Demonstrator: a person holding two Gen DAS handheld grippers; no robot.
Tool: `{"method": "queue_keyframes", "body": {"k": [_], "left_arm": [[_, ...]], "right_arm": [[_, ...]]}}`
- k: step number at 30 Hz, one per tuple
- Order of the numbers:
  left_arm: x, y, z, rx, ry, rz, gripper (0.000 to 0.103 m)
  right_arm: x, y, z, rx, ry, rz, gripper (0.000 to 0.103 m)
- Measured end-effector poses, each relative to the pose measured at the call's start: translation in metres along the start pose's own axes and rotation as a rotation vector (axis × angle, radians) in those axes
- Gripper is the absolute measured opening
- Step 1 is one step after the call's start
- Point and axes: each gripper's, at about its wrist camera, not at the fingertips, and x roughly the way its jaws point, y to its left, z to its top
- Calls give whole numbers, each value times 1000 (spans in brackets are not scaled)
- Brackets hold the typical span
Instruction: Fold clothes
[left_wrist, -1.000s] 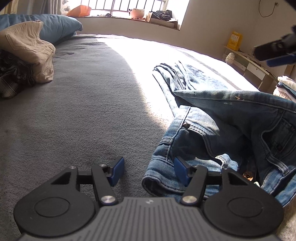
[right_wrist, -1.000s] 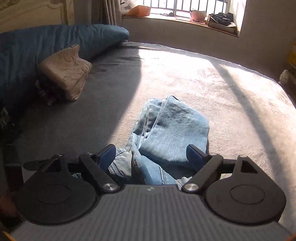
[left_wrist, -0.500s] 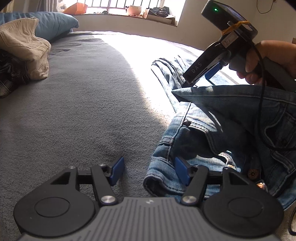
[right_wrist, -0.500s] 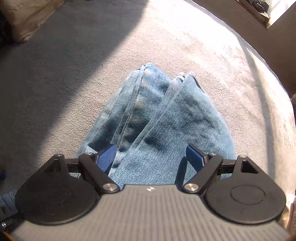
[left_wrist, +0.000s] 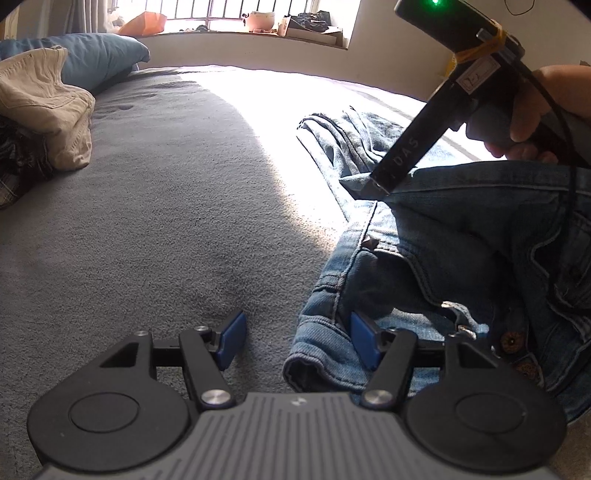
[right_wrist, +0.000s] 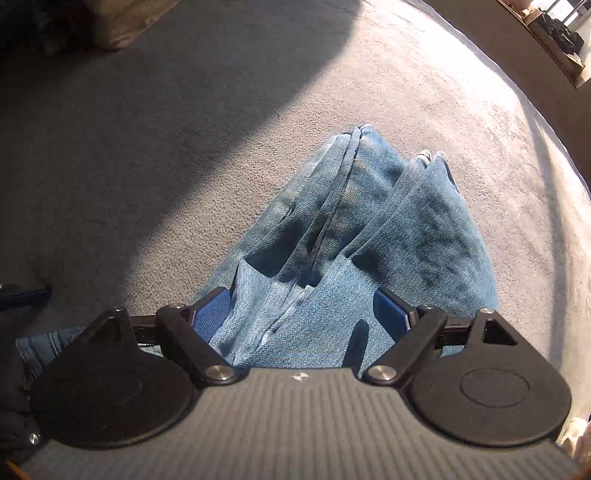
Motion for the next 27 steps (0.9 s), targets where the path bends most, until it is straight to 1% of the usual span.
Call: {"method": "queue_keyframes", "body": {"k": [1,2,3,4,5,6,7,9,12,14,16,17,19,22,23,24,25,26,27], "left_arm": [[0,0,0,2,0,2,63],[0,0,0,5,0,3,63],[0,0,0,7,-1,5,63],[0,0,0,10,-1,6,63],[1,-1,0,12,-1,8,63],[1,-1,-1,15,-1,10,63],[1,-1,0,16,-1,11,63],[1,-1,0,18,1,14,63],[2,-1,1,18,2,15,63],[1,1,2,7,7,9,63],[0,3,4,-7,12,0,63],[0,5,4,-15,14,-5,63],[-1,7,5,-27,16,-15,63],[-1,10,7,-44,21,-29,62],[-1,11,7,-52,23,-36,62],[-2,13,8,-66,27,-48,62],[-3,17,9,-89,34,-68,62],[-4,22,9,-112,40,-89,62],[-5,26,10,-136,46,-110,62]], "right_arm": [[4,-1,-2,-14,9,-20,82],[6,-5,-4,-13,6,-19,77],[6,-11,-5,4,-4,8,72],[4,-18,-8,40,-17,32,54],[-3,-26,-11,92,-37,39,29],[-10,-32,-14,133,-60,26,15],[-17,-37,-19,165,-82,1,12],[-35,-54,-34,235,-136,-52,11],[-66,-89,-71,443,-222,-82,9],[-83,-107,-102,565,-267,-116,7],[-96,-124,-142,697,-294,-160,6],[-99,-131,-163,760,-300,-176,6],[-97,-142,-203,879,-285,-193,5],[-75,-151,-260,1054,-225,-211,5],[-66,-153,-279,1126,-210,-192,5],[-57,-155,-298,1215,-202,-139,6],[-49,-155,-317,1315,-213,-75,8],[-43,-152,-336,1430,-249,5,8],[-41,-149,-350,1507,-283,67,9]]}}
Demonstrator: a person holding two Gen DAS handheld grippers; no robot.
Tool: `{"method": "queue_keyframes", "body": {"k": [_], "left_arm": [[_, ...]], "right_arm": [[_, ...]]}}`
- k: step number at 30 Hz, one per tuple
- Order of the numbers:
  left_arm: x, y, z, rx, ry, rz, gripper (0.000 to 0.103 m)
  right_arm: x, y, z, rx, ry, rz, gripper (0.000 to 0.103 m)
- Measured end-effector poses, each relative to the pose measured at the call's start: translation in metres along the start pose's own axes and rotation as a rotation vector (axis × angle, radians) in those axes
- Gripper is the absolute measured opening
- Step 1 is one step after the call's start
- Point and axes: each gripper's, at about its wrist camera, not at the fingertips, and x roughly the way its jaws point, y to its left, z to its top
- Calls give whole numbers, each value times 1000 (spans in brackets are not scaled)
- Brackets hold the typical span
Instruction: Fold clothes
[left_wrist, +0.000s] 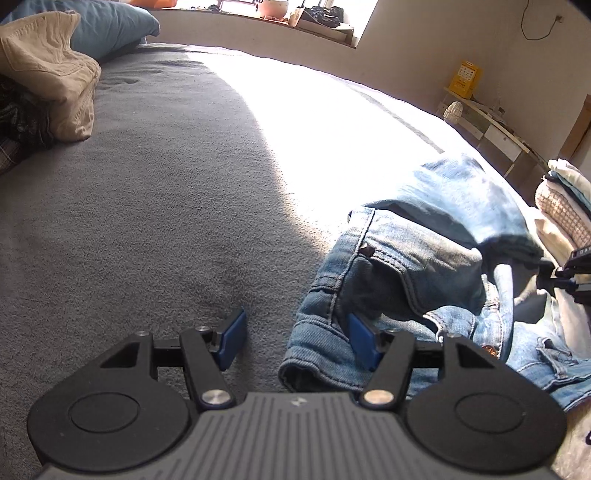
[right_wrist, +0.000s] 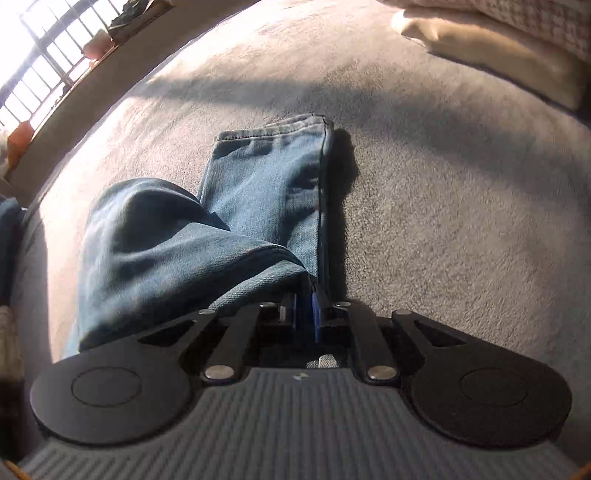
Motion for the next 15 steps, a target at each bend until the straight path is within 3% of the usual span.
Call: {"method": "queue_keyframes", "body": {"k": [1,5,10,15], "left_arm": [[-1,4,1,-23,6,-21,62],[-8,17,-1,-105,44,-86,62],[-22,16,-14,-147,95,-106,61],[-24,18,-22,-255,141,-164,61]], "right_arm": [[-3,-7,-4,35,1,40,14],[-19,-9,-21,12,58,87,55],[-33,-12,-45,-14,241,122,63],[-38,-35,-71,56,350,194,66]]}}
